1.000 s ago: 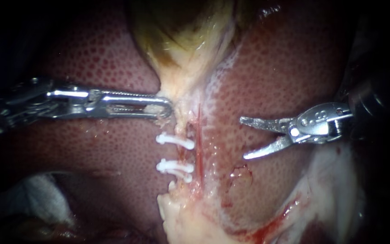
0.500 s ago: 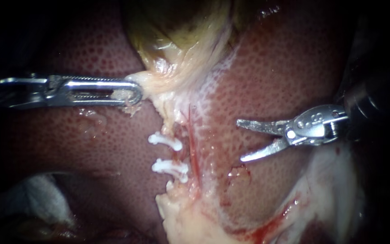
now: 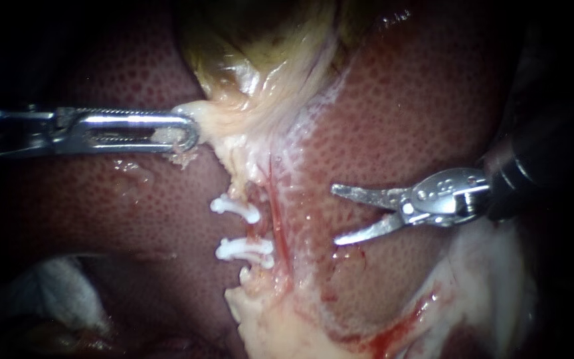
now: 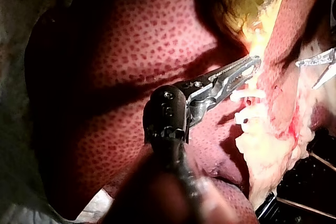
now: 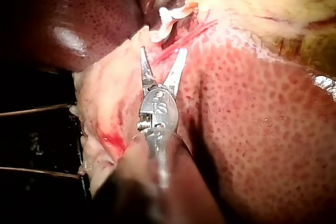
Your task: Go to the cutting position left tube
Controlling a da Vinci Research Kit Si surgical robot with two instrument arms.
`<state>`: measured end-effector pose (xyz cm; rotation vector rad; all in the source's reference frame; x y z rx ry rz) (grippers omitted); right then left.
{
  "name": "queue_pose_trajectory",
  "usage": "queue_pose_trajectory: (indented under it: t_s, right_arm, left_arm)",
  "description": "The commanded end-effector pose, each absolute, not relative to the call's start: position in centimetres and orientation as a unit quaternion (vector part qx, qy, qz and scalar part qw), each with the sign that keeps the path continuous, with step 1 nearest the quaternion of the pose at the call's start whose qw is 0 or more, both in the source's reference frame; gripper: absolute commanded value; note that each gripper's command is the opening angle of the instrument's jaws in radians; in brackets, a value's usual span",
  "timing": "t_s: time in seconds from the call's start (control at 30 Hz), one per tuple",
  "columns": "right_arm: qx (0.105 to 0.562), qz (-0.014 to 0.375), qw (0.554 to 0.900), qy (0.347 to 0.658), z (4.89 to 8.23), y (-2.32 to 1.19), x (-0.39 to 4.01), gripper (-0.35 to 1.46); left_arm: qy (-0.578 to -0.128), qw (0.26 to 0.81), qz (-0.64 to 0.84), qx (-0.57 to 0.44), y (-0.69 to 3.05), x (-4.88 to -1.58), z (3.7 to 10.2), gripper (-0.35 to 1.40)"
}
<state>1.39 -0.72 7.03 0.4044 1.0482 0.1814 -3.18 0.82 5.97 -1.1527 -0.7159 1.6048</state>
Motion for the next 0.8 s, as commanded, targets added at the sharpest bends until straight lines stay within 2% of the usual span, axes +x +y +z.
queue_pose_trajectory:
  t_s: [0.03, 0.27, 0.8]
  right_arm:
    - [0.196, 0.087, 0.843, 0.494, 7.08, -0.76, 1.44, 1.43]
    - [0.22, 0.104, 0.843, 0.481, 7.42, -0.93, 1.76, 1.43]
    - [0.262, 0.119, 0.837, 0.465, 7.78, -1.14, 2.21, 1.43]
  left_arm:
    - [-0.295, 0.497, 0.663, -0.476, 0.82, -3.18, 5.96, -0.35]
    - [-0.294, 0.498, 0.662, -0.477, 0.79, -3.2, 5.92, -0.35]
    - [-0.292, 0.499, 0.662, -0.477, 0.76, -3.22, 5.92, -0.35]
